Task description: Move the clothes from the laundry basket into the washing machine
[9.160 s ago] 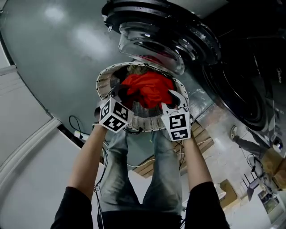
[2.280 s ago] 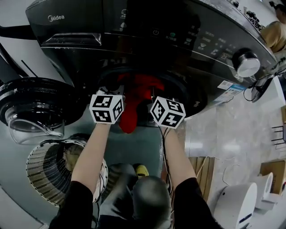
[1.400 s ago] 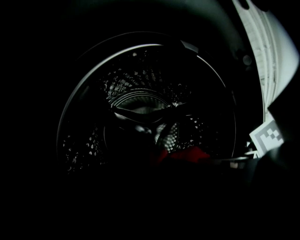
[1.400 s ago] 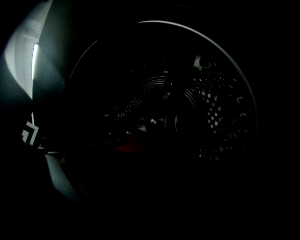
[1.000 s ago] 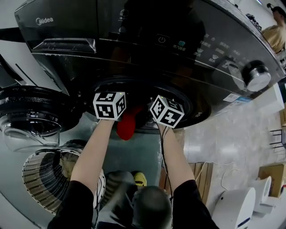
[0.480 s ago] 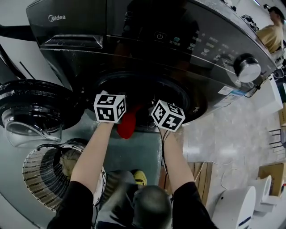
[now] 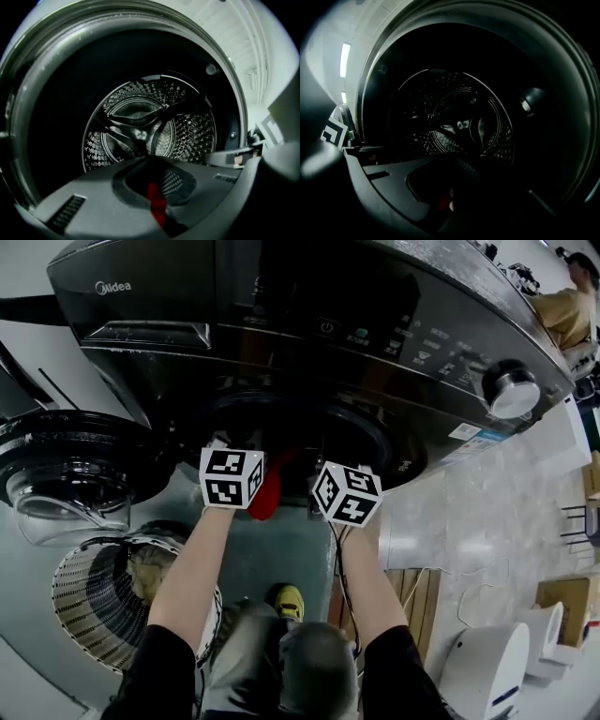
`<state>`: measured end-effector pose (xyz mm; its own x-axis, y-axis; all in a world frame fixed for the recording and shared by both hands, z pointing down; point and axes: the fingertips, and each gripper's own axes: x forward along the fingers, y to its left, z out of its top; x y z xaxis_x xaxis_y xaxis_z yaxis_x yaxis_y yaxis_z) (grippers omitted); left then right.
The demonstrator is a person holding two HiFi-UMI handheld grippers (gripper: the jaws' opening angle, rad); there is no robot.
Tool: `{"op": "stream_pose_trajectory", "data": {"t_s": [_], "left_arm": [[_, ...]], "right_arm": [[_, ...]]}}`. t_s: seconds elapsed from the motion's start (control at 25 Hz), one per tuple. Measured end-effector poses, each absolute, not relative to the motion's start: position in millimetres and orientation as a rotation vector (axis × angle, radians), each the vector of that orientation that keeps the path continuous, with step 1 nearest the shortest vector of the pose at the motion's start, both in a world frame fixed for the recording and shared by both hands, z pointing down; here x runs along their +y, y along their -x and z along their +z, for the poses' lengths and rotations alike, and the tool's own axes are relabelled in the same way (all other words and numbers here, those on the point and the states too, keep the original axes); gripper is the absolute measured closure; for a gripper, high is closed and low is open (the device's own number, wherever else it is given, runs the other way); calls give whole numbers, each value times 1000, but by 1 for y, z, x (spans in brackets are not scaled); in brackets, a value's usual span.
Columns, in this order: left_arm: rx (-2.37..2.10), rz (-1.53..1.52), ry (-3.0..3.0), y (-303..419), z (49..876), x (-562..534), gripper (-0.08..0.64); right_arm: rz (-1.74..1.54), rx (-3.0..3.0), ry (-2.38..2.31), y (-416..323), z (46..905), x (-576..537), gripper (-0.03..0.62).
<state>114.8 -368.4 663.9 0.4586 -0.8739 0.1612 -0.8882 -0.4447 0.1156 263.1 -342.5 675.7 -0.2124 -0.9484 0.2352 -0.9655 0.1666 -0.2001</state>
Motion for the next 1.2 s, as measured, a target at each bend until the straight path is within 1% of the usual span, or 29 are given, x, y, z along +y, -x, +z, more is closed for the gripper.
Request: {"op": "stream_pose_trajectory", "data": {"t_s": [0.16, 0.44, 0.96, 1.2], "left_arm": [[-1540, 166, -2510, -110, 664, -360, 551], [-1499, 250, -2484, -112, 648, -333, 551], [-1442, 311, -2439, -100, 566, -267, 551], [-1464, 245, -2393, -81, 511, -239, 551]], "right_arm": [[371, -2367, -1854, -250, 665, -334, 588], [333, -2367, -1766, -244, 643, -306, 588], [428, -2386, -1793, -252, 551, -244, 588], [486, -2360, -1867, -257, 499, -211, 589]]}}
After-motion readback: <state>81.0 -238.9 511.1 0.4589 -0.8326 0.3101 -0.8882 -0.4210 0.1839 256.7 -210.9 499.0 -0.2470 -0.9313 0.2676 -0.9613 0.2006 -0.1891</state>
